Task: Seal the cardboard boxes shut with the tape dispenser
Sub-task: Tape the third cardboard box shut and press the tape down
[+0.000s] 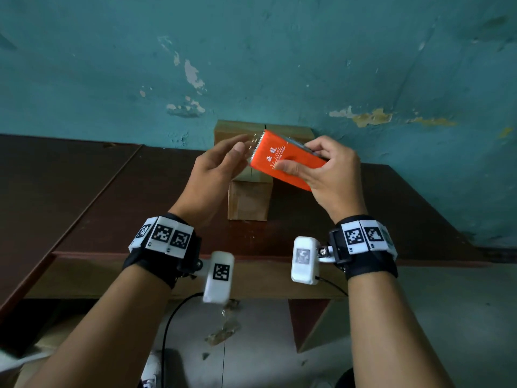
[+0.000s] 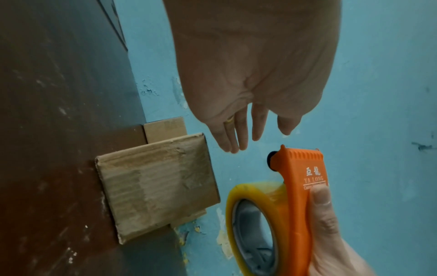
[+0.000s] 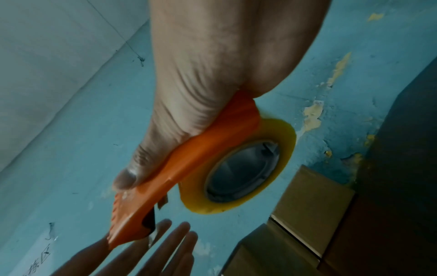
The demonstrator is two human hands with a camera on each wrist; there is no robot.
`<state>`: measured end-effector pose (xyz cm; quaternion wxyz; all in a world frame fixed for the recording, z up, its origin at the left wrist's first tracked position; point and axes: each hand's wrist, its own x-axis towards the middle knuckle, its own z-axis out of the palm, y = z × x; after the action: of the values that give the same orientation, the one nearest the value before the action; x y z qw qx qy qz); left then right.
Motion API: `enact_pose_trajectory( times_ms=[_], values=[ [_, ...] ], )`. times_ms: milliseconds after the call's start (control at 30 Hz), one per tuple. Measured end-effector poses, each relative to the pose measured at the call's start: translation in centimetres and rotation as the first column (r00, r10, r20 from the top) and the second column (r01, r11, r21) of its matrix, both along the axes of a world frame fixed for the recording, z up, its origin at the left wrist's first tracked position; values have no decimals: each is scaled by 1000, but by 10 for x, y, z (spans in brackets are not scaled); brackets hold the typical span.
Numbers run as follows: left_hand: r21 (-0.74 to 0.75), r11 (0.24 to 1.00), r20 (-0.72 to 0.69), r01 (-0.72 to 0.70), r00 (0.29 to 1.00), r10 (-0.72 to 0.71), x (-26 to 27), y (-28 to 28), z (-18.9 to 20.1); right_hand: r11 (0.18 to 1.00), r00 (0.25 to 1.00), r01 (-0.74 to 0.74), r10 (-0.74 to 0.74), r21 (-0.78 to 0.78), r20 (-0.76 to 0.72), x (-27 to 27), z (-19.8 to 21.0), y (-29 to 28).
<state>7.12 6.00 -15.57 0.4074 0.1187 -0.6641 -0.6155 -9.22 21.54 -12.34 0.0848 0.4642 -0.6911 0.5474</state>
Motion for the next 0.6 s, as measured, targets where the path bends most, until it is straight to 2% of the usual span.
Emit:
enact_pose_trajectory(
  times_ms=[233,600],
  values=[
    [99,993,-65,69,996,-63,9,7,8,996,996,-73,75,48,-52,1,-1,-1],
    [-46,999,-79,-17,997,14,9,5,4,994,993,-62,71,87,-97,-3,-3,0]
  ],
)
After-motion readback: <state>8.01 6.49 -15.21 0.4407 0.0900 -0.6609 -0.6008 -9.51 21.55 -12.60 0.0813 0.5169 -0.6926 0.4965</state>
